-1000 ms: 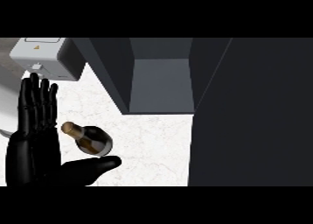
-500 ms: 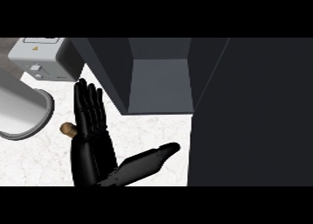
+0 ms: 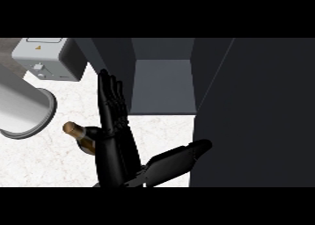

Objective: Pick up the wine, place it into the cabinet and close the cabinet

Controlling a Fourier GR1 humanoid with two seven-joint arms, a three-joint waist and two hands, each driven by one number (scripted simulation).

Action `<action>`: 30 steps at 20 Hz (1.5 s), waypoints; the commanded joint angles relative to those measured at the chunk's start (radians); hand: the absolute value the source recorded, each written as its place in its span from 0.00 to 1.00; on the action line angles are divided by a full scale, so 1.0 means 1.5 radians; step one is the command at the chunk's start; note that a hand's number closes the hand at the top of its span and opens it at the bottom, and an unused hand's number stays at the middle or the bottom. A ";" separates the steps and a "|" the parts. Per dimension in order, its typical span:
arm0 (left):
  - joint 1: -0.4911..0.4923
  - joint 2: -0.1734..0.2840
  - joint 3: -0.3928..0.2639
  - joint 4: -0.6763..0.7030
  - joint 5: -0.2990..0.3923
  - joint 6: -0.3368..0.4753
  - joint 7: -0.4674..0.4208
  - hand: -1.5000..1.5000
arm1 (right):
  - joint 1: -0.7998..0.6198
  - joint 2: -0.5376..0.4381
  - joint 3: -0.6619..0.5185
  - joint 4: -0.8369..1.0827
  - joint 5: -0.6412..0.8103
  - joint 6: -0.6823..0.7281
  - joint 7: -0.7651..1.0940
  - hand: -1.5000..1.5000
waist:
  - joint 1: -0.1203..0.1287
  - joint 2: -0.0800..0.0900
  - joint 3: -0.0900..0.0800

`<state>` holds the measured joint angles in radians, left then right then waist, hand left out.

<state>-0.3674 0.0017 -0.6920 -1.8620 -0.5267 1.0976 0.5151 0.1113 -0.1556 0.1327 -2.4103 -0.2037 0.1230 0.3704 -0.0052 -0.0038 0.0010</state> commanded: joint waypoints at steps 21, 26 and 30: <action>0.136 -0.001 0.003 -0.243 -0.361 -0.078 0.309 0.00 | -0.071 0.012 -0.012 -0.105 0.005 -0.057 0.146 0.00 | 0.005 -0.001 -0.001; 0.202 0.014 0.004 -0.281 -0.363 -0.078 0.290 0.00 | -0.048 0.028 0.000 -0.078 0.031 -0.042 0.104 0.00 | 0.004 0.000 -0.001; 0.173 0.029 0.077 -0.297 -0.300 -0.120 0.307 0.00 | -0.042 -0.011 -0.085 -0.109 -0.066 -0.008 0.114 0.00 | -0.001 0.001 0.000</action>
<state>-0.1196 0.0336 -0.6305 -2.2543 -1.0119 0.9704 0.9512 -0.0209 -0.1520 0.0649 -2.4290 -0.1866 0.0815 0.5158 -0.0025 -0.0026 -0.0002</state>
